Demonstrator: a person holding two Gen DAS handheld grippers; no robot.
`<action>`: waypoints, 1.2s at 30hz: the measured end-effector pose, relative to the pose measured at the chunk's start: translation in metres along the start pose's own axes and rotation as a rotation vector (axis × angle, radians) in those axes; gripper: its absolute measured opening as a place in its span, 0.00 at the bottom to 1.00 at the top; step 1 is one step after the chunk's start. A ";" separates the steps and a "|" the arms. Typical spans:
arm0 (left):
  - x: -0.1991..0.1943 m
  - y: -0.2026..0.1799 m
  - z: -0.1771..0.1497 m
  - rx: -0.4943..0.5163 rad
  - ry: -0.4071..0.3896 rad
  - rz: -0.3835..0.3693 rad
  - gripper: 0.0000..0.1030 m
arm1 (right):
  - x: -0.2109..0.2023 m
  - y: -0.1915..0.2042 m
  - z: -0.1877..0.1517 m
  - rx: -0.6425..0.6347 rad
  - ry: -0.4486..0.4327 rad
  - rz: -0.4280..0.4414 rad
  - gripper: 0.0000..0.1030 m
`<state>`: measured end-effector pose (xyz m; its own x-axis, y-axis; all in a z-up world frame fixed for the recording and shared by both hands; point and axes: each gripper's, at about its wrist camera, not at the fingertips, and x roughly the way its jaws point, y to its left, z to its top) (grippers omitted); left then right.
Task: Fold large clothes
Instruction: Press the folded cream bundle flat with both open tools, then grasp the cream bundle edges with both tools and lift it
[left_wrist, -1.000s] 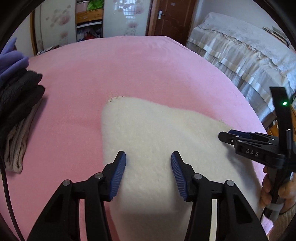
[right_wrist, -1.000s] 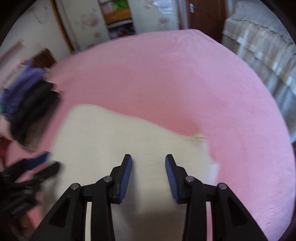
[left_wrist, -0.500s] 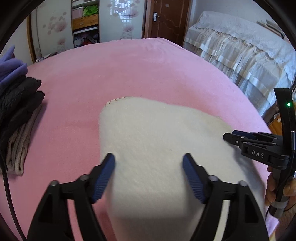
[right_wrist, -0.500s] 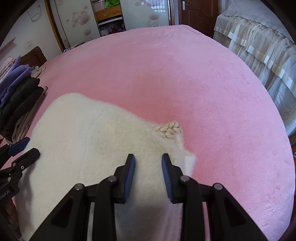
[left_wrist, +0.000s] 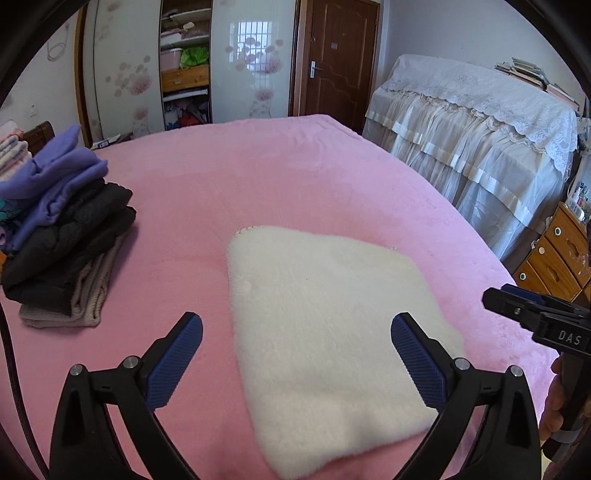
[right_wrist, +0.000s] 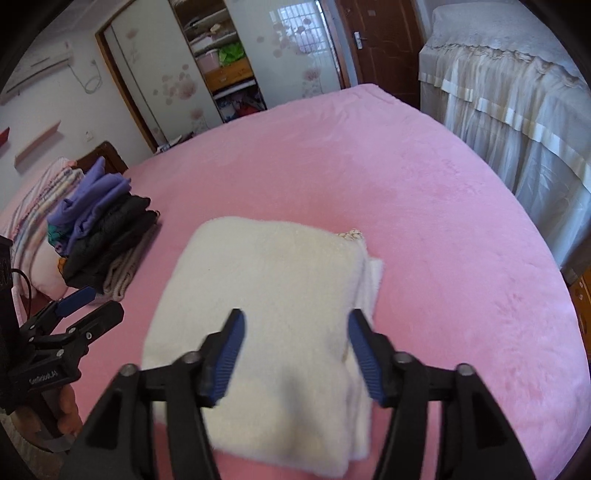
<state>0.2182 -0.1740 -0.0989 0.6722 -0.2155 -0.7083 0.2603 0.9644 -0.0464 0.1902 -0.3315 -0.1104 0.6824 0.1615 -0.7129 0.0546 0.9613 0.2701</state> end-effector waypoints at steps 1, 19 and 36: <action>-0.006 -0.001 -0.001 0.001 -0.002 -0.002 0.99 | -0.011 -0.001 -0.003 0.000 -0.018 -0.011 0.67; -0.045 -0.047 -0.028 0.023 0.073 -0.033 0.99 | -0.076 -0.014 -0.016 -0.048 -0.024 -0.054 0.85; -0.005 -0.031 -0.016 0.001 0.186 -0.064 0.99 | -0.058 -0.023 -0.017 -0.080 0.067 -0.041 0.90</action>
<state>0.1952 -0.1998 -0.1053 0.5150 -0.2441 -0.8217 0.2992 0.9495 -0.0945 0.1373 -0.3596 -0.0861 0.6306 0.1336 -0.7645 0.0215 0.9817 0.1893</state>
